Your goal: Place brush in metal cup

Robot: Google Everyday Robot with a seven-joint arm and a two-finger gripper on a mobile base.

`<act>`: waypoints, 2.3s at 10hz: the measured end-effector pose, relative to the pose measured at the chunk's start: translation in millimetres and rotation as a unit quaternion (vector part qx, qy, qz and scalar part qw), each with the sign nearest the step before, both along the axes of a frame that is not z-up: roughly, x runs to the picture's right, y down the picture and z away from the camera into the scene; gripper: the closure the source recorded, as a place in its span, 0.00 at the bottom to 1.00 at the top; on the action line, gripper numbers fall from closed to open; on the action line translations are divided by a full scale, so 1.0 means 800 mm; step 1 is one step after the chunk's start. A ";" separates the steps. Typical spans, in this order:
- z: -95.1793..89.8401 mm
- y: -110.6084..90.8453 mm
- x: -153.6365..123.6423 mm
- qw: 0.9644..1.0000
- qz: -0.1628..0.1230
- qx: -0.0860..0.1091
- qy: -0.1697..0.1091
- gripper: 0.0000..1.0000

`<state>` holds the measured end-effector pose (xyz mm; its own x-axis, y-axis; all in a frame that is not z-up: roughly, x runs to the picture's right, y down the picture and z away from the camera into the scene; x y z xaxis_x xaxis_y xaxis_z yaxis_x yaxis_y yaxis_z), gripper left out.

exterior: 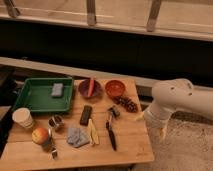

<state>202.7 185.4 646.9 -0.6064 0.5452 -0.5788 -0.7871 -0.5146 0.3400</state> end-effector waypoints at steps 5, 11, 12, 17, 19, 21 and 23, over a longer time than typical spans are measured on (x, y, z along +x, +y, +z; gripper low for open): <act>0.000 0.000 0.000 1.000 0.000 0.000 0.000 0.20; 0.001 0.001 0.000 1.000 0.000 -0.001 0.000 0.20; 0.001 0.001 0.000 1.000 0.000 -0.001 0.000 0.20; 0.001 0.001 0.000 1.000 0.000 -0.001 0.000 0.20; 0.001 0.001 0.000 1.000 0.000 -0.001 0.000 0.20; 0.000 0.001 0.000 1.000 0.000 -0.001 0.000 0.20; -0.007 -0.001 -0.006 1.000 -0.024 0.011 -0.006 0.20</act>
<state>198.1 184.5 641.2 -0.5717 0.5870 -0.5733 -0.8156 -0.4828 0.3189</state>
